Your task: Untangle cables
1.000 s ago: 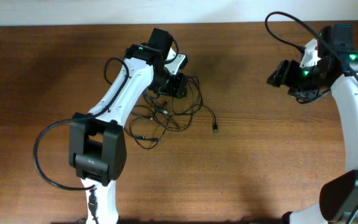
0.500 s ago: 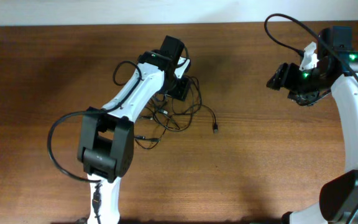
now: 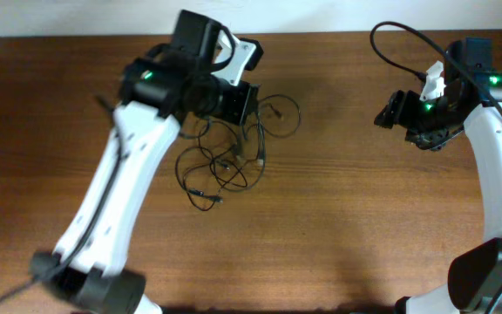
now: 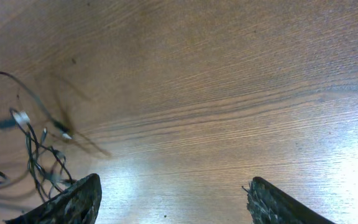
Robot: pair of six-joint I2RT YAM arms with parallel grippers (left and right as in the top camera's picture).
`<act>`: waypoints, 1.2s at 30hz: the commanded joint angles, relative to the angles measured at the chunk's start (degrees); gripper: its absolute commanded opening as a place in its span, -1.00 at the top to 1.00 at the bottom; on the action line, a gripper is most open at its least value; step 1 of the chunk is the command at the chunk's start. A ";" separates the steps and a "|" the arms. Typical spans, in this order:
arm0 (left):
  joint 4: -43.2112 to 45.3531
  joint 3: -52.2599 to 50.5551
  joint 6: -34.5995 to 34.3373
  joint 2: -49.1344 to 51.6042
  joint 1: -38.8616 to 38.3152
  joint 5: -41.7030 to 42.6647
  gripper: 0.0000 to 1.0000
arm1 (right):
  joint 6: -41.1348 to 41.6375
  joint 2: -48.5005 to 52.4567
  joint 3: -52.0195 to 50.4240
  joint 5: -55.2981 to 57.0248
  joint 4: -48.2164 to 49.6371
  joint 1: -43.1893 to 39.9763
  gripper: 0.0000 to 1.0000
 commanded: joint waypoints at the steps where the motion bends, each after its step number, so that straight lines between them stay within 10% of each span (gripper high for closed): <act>1: 0.20 0.22 2.10 -7.30 1.16 1.44 1.00 | -0.59 0.09 0.33 0.44 0.09 -0.15 -0.53; 8: 6.23 10.38 -1.16 -8.20 9.68 12.41 1.00 | -0.61 0.09 0.33 -4.70 0.15 2.99 -0.53; 13: -0.79 12.50 -2.36 -5.75 10.95 -16.24 1.00 | 9.03 0.09 0.33 -3.58 8.26 15.52 -0.53; 26: -4.76 12.50 -2.82 -3.41 10.88 -13.55 1.00 | 16.39 13.86 0.33 -15.50 36.94 35.54 -0.41; 31: -4.90 12.50 -2.82 -3.39 10.88 -13.55 1.00 | 17.66 16.06 0.33 -15.61 38.71 36.24 0.10; 33: -4.92 12.50 -2.80 -3.39 10.91 -14.01 1.00 | 17.59 16.06 0.33 -13.44 37.70 36.15 0.89; 36: -6.03 12.50 -2.80 -3.39 10.91 -22.56 1.00 | 13.62 12.35 0.39 -1.79 25.44 31.91 0.92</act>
